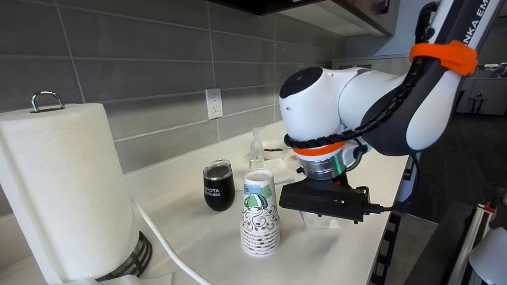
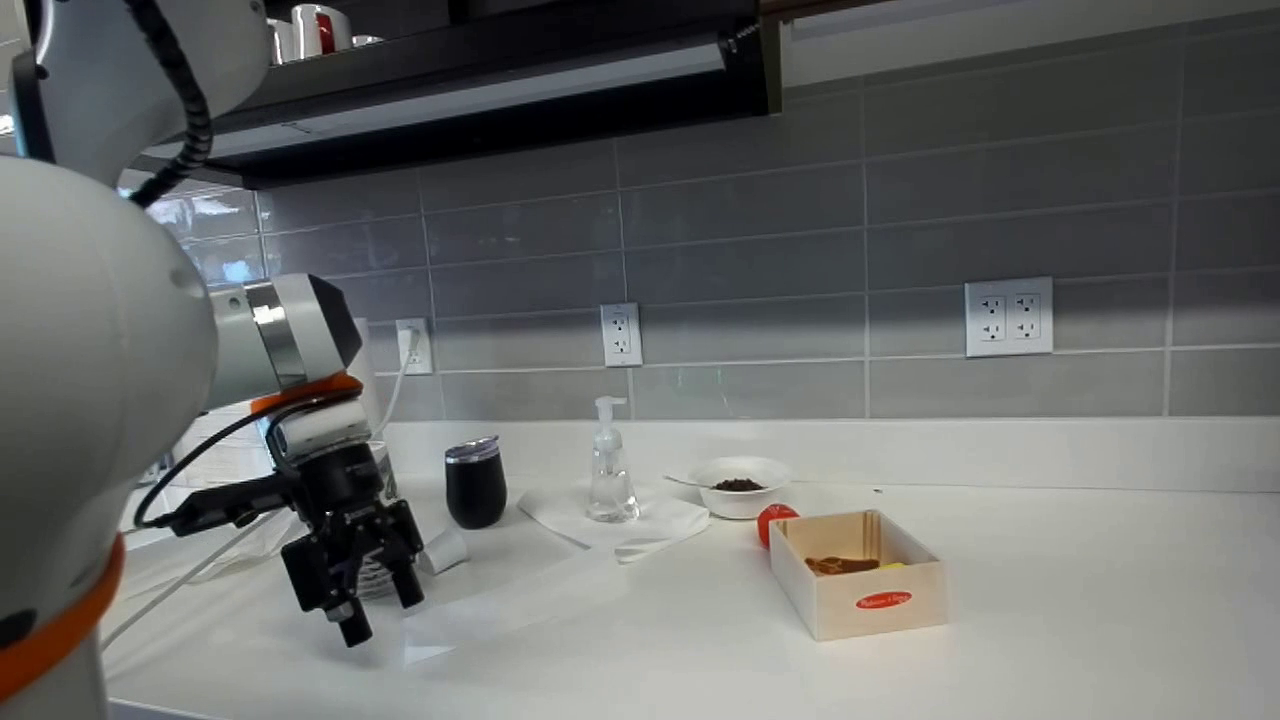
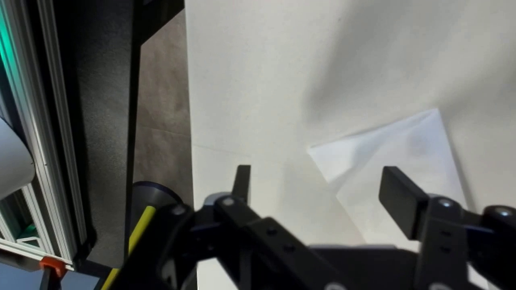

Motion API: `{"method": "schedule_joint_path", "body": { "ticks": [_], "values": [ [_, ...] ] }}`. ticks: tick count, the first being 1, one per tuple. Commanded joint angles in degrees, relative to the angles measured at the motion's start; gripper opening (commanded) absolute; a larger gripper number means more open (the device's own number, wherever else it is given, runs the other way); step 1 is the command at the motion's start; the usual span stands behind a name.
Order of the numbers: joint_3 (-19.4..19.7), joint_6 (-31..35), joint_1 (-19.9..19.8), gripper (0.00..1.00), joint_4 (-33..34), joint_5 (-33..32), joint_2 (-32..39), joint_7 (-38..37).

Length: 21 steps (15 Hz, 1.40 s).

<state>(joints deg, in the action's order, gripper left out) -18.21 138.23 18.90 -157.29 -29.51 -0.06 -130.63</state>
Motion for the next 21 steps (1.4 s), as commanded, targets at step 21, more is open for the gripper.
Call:
{"method": "schedule_joint_path", "body": {
  "ticks": [21],
  "values": [
    [3.8, 5.9, -1.2, 1.0, -0.2, -36.5, 7.2, -25.3]
  ]
}}
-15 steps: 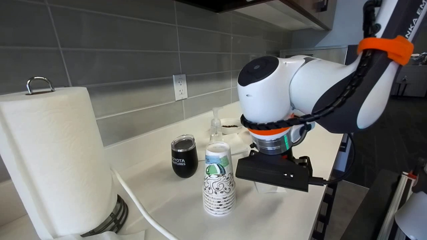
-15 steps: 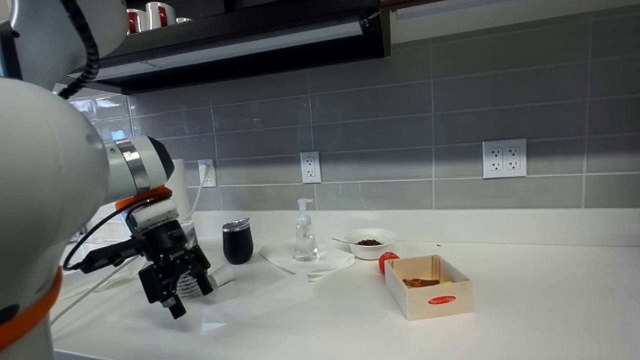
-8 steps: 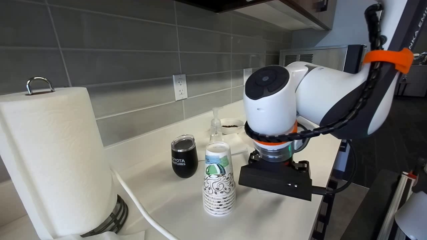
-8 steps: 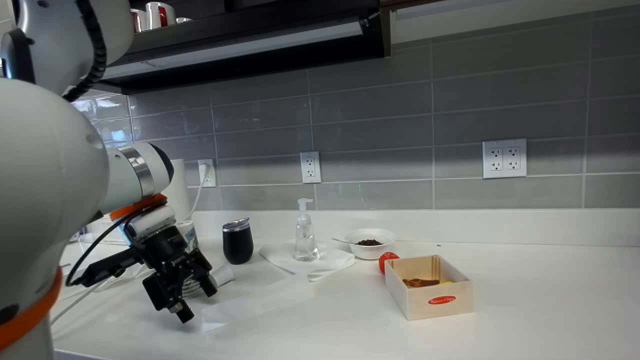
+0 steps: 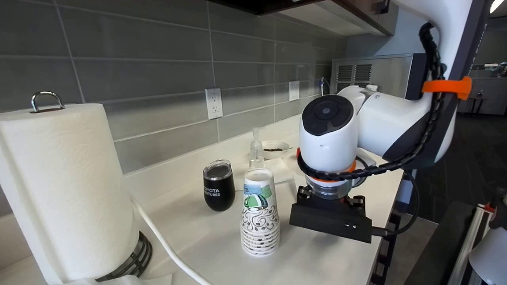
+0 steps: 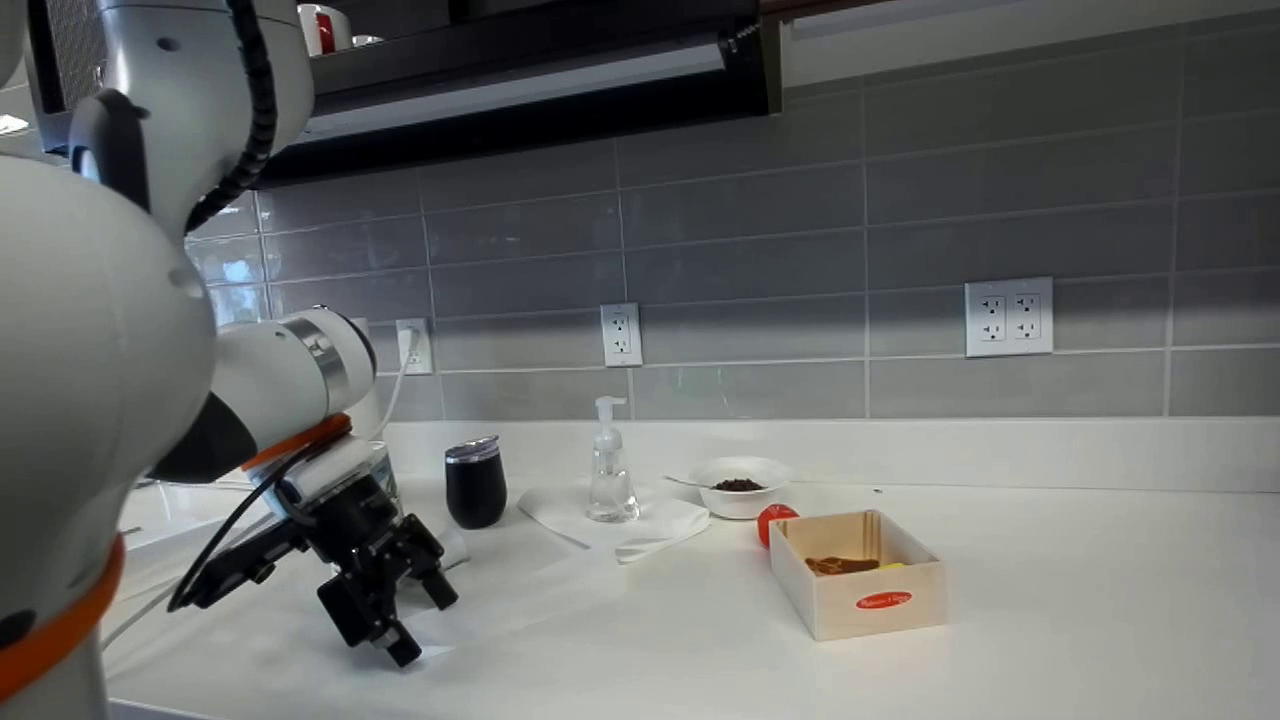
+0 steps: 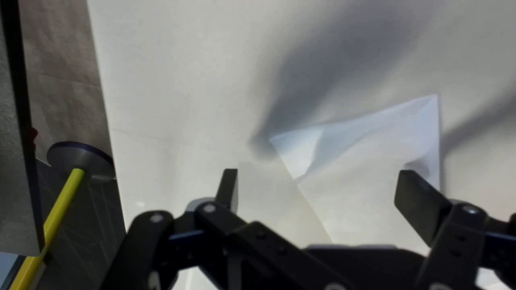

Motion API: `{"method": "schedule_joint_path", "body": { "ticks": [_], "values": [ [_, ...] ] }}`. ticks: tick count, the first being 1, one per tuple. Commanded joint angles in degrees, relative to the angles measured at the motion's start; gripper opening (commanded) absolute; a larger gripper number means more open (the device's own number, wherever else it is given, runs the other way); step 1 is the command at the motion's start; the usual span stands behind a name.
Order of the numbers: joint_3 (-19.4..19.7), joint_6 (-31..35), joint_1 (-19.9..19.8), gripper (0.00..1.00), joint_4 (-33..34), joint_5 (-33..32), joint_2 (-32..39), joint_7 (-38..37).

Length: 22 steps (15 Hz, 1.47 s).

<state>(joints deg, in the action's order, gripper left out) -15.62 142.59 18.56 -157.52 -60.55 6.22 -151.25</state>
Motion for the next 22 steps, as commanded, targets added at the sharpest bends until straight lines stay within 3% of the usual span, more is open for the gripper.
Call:
{"method": "schedule_joint_path", "body": {
  "ticks": [1, 5, 11, 22],
  "values": [
    [1.6, 1.7, -1.1, 1.0, 0.0, -6.6, 1.0, -5.0],
    [2.0, 2.8, -1.7, 1.0, 0.0, -9.3, 1.0, -5.4],
    [1.3, 5.7, -1.5, 1.0, 0.0, -6.9, 1.2, -4.6],
    [-0.3, 4.8, -0.5, 1.0, 0.1, -6.8, 0.5, -6.8]
  ]
}}
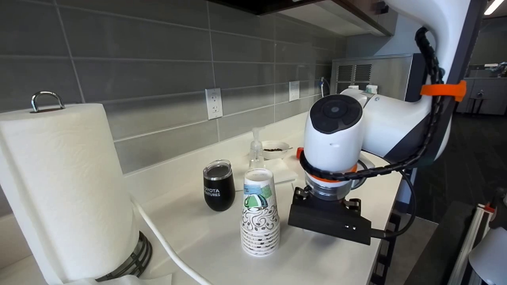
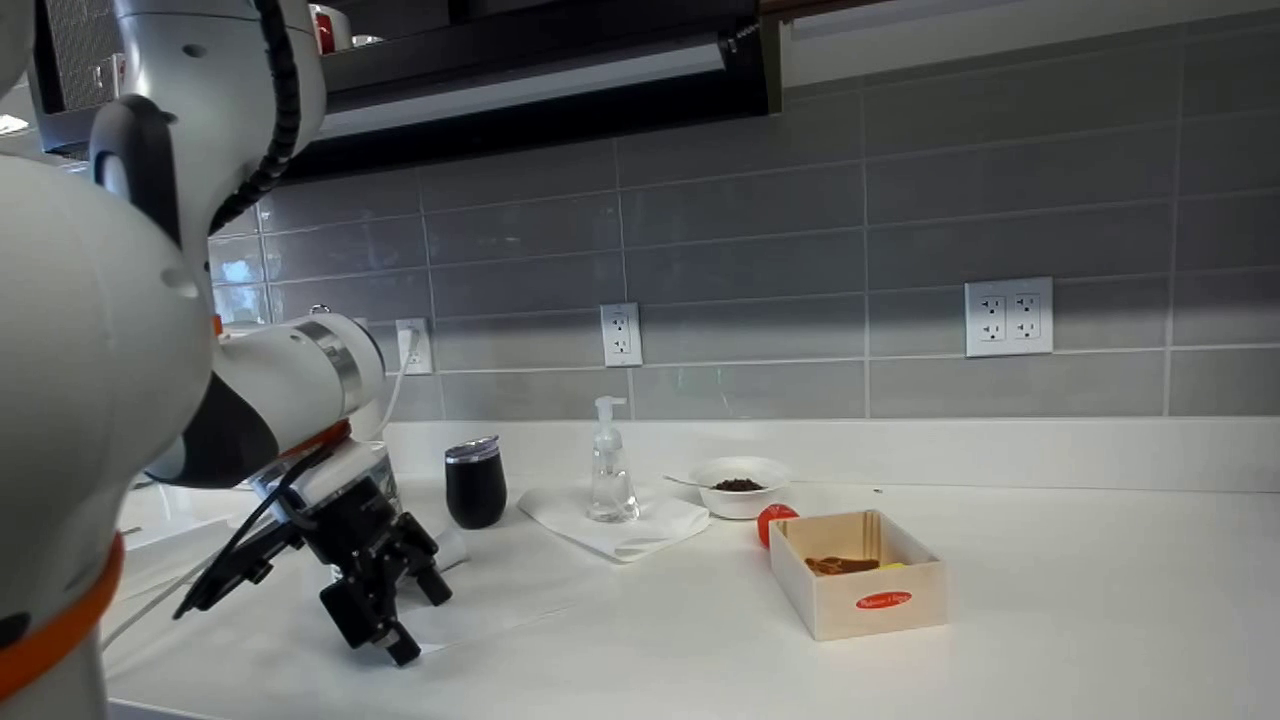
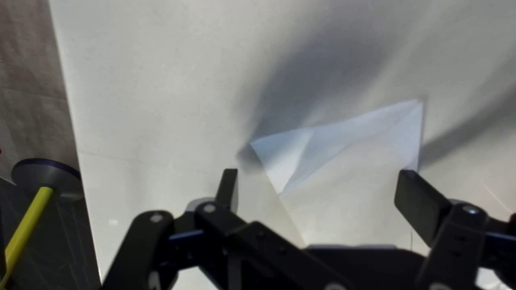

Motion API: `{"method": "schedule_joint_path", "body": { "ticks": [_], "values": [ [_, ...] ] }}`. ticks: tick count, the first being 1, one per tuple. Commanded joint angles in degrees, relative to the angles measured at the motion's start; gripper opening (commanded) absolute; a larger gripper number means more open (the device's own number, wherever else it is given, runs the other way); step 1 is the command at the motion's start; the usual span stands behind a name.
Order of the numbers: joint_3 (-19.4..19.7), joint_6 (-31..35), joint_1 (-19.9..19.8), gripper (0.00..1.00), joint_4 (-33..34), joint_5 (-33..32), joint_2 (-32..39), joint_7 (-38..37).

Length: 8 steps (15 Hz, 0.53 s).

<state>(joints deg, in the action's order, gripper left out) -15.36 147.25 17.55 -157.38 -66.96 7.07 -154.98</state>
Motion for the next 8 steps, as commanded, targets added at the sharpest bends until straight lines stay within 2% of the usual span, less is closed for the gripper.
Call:
{"method": "schedule_joint_path", "body": {
  "ticks": [1, 2, 4, 8],
  "values": [
    [-0.7, 0.1, 0.6, 0.94, 0.0, -0.4, -0.3, -3.1],
    [-0.8, 0.0, 0.7, 0.74, 0.0, -0.3, -0.3, -3.1],
    [-1.1, -0.2, 0.8, 0.69, 0.0, -0.4, -0.3, -3.3],
    [-1.4, -0.4, 0.9, 0.39, 0.0, -0.4, -0.4, -2.9]
  ]
}}
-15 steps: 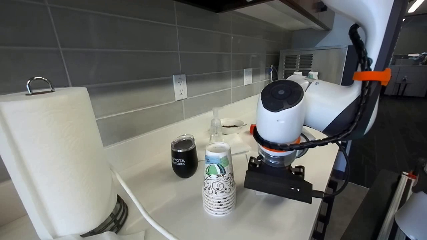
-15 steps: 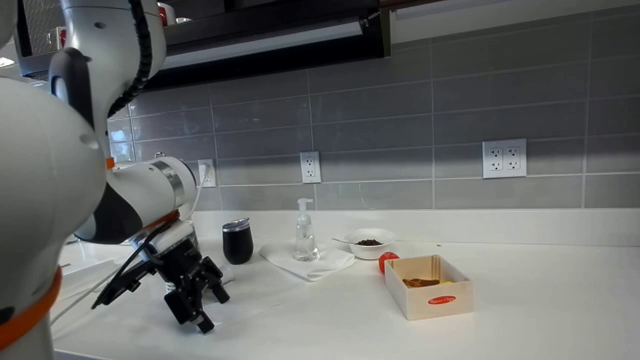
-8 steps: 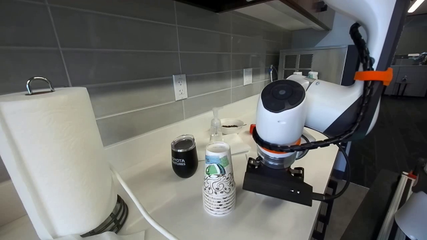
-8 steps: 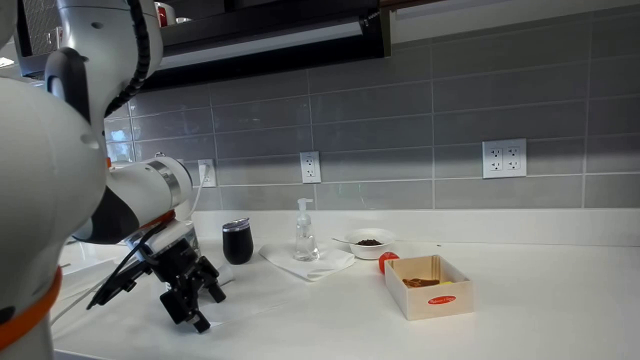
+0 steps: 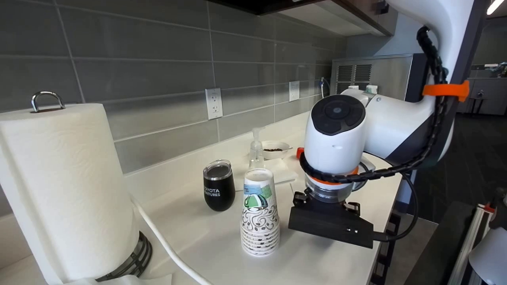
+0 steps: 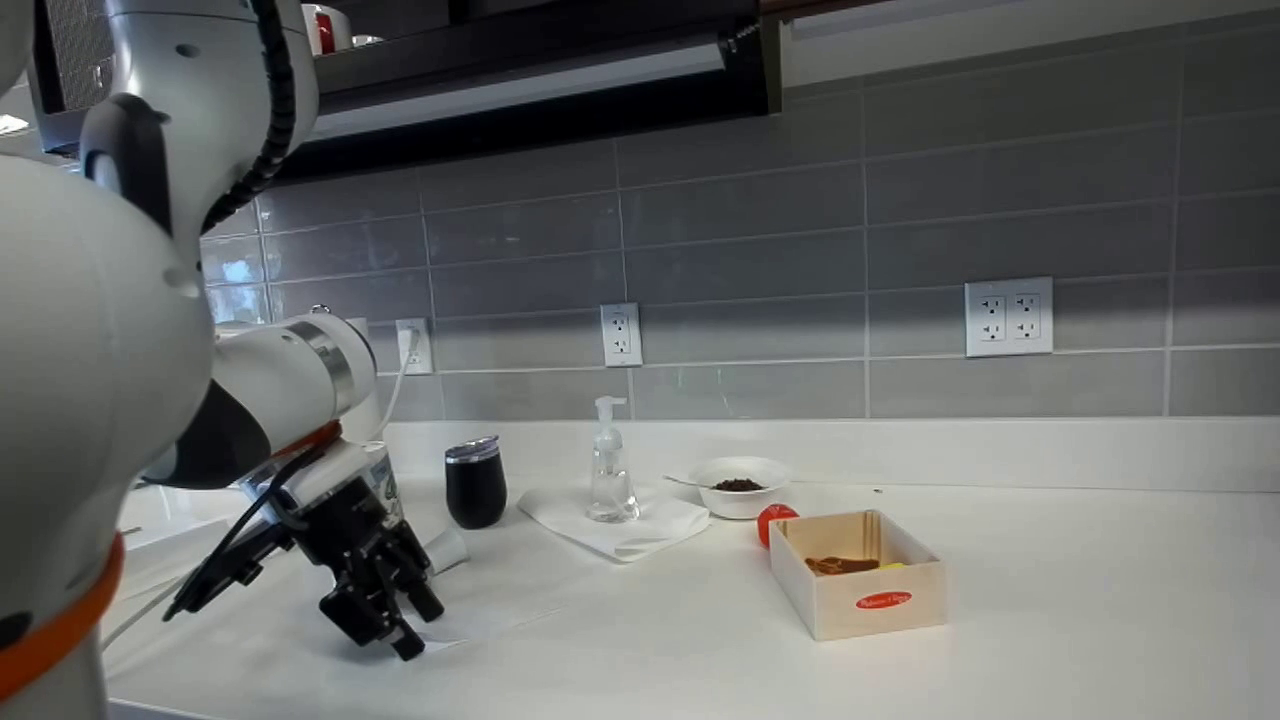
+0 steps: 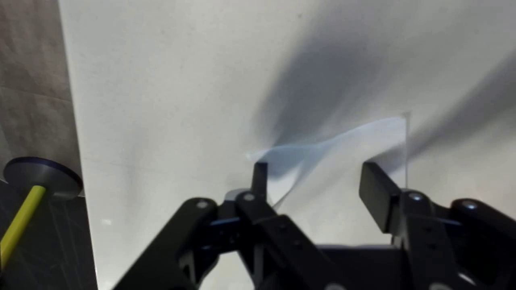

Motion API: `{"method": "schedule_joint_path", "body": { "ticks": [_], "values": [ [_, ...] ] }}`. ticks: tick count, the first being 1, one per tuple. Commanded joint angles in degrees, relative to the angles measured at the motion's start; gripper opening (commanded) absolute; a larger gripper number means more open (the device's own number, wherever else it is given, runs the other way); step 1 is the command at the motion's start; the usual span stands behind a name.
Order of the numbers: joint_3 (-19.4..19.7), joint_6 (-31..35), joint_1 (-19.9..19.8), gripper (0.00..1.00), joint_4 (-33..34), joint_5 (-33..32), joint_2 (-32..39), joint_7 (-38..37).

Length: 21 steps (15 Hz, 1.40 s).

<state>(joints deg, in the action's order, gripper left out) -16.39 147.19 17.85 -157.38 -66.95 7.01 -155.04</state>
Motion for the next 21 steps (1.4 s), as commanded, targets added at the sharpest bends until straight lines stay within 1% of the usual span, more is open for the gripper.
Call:
{"method": "schedule_joint_path", "body": {
  "ticks": [1, 2, 3, 5, 8, 9, 10, 11, 12, 13, 14, 15, 16, 18, 19, 20, 21],
  "values": [
    [-0.4, -0.4, 0.7, 0.31, 0.0, -0.3, -0.4, -2.6],
    [-0.5, -0.3, 0.7, 0.24, 0.0, -0.3, -0.4, -2.6],
    [-0.5, -0.3, 0.7, 0.15, 0.0, -0.3, -0.5, -2.5],
    [-0.5, -0.5, 0.7, 0.0, 0.0, 0.0, -0.9, -2.0],
    [-0.6, -0.8, 0.6, 0.0, 0.0, 0.7, -1.4, -1.2],
    [-0.6, -0.8, 0.6, 0.26, 0.0, 0.9, -1.5, -0.8],
    [-0.7, -0.8, 0.6, 0.28, 0.0, 1.2, -1.5, -0.5],
    [-0.7, -0.8, 0.6, 0.33, 0.1, 1.3, -1.5, -0.4],
    [-0.7, -0.6, 0.5, 0.4, 0.1, 1.4, -1.5, -0.1],
    [-0.7, -0.6, 0.5, 0.5, 0.1, 1.6, -1.5, 0.1],
    [-0.7, -0.6, 0.5, 0.56, 0.1, 1.7, -1.5, 0.3],
    [-0.7, -0.9, 0.5, 0.48, 0.2, 2.0, -1.4, 0.6],
    [-0.7, -0.8, 0.6, 0.22, 0.2, 2.0, -1.4, 0.6],
    [-0.8, -0.7, 0.6, 0.22, 0.2, 2.2, -1.2, 0.9],
    [-0.8, -0.6, 0.6, 0.15, 0.2, 2.3, -1.2, 0.9],
    [-0.9, -0.7, 0.6, 0.05, 0.2, 2.4, -1.3, 0.9],
    [-0.9, -0.7, 0.6, 0.0, 0.2, 2.5, -1.3, 1.0]
  ]
}}
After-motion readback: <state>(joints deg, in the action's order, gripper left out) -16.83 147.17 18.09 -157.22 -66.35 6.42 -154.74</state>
